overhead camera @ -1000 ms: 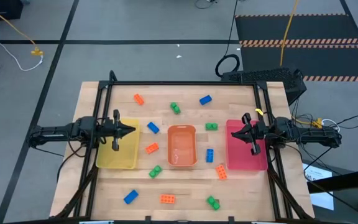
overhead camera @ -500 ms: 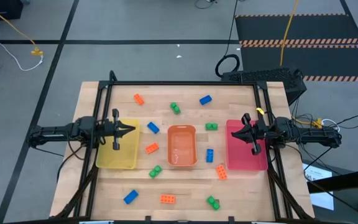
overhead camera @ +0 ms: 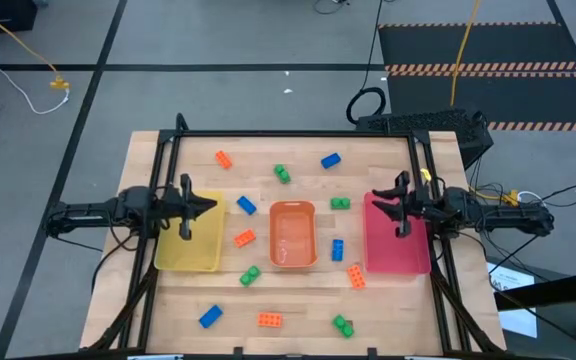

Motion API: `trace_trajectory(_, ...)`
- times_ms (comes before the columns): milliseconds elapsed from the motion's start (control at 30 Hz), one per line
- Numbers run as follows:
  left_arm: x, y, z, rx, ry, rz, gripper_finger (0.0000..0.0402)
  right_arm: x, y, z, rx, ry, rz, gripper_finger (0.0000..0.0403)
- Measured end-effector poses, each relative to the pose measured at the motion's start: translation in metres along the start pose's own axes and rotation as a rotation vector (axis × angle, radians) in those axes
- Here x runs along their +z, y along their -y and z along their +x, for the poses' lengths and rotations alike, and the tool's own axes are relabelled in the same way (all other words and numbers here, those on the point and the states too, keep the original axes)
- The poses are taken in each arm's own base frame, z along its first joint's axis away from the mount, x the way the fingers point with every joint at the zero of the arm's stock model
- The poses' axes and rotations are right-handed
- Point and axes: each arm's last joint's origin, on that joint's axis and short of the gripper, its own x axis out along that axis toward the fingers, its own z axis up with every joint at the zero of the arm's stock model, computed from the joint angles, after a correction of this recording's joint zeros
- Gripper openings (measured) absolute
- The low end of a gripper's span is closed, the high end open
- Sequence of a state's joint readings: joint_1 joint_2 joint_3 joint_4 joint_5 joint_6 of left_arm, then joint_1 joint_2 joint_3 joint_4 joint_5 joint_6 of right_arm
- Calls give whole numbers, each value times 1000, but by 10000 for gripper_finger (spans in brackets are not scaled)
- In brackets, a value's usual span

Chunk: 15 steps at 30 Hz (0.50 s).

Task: Sort & place blocks by color
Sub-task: Put the green game piece into the orange bin

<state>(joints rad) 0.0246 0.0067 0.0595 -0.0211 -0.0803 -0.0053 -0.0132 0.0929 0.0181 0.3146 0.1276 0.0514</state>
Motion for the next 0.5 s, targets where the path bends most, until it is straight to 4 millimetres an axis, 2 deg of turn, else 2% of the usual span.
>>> trace_trajectory(67,2,0,0,1,16,29,36,1,1,2,-34,3,-26,179)
trace_trajectory(167,2,-1,0,24,-23,78,82,-3,1,7,-66,-80,-98,231)
trace_trajectory(233,3,-2,2,72,-61,84,128,15,0,14,-86,-70,-125,252)
trace_trajectory(367,2,-4,9,176,-171,85,231,33,-2,34,-145,-206,-200,266)
trace_trajectory(433,6,-5,15,229,-216,80,278,37,-1,46,-164,-331,-261,263)
trace_trajectory(500,13,-6,21,259,-252,68,319,51,0,63,-180,-402,-279,259)
